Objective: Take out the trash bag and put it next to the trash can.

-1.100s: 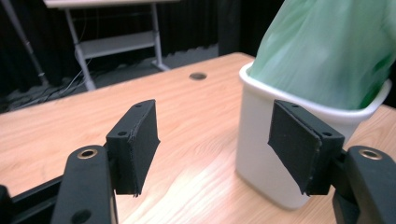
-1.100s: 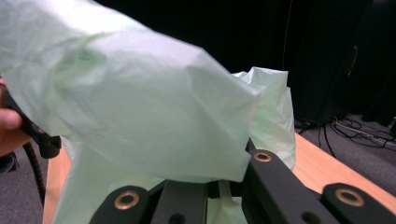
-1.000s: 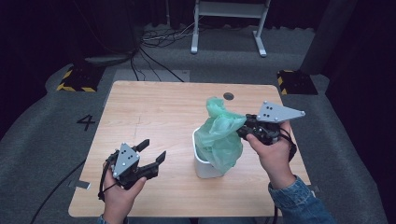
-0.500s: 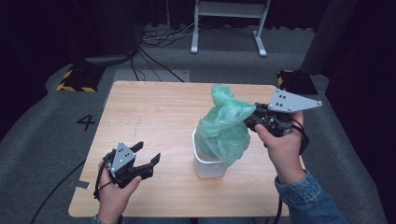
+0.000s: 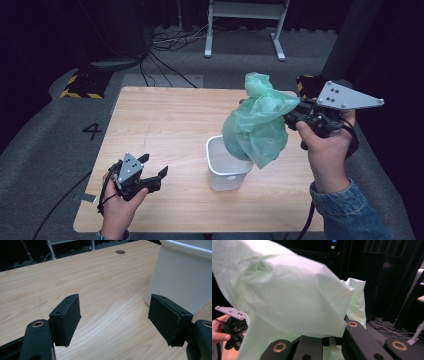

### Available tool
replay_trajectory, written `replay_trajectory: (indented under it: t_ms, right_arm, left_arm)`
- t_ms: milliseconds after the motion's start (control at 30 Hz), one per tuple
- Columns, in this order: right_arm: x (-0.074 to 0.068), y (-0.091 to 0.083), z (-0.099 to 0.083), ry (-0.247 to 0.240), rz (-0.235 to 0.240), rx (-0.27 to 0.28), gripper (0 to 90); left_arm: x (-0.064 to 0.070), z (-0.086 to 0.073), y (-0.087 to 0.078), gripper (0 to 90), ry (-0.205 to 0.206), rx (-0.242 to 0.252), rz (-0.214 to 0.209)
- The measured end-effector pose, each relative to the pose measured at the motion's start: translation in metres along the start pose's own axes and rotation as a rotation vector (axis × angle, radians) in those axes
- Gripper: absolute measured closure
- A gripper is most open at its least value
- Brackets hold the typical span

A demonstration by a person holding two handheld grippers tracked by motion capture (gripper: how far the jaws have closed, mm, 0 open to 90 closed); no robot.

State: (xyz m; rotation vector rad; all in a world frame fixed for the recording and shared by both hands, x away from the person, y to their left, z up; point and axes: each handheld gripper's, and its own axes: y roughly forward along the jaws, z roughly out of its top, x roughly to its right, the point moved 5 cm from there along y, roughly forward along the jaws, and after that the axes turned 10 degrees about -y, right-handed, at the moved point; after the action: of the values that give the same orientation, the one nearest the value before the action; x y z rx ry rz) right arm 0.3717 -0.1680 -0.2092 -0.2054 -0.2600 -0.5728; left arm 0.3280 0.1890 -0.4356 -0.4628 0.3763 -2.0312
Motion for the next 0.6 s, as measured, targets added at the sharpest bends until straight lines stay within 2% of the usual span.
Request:
replay_trajectory:
  t_ms: [167,267,400,467,600]
  right_arm:
    - [0.012,-0.015,0.001,-0.005,-0.046,-0.012,89.2]
    - [0.022,-0.022,-0.005,0.003,-0.076,-0.031,89.2]
    - [0.033,-0.031,-0.016,0.019,-0.107,-0.060,89.1]
    - [0.039,-0.033,-0.024,0.027,-0.124,-0.077,89.0]
    - [0.049,-0.037,-0.040,0.033,-0.161,-0.115,88.9]
  left_arm:
    - [-0.004,-0.005,0.000,21.5,0.025,-0.027,-0.019]
    - [-0.007,-0.007,0.000,21.3,0.037,-0.044,-0.001]
    - [-0.012,-0.012,0.000,21.2,0.033,-0.058,0.015]
    - [-0.015,-0.013,0.000,20.3,0.046,-0.068,0.034]
    - [-0.022,-0.019,0.000,16.7,0.023,-0.080,0.051]
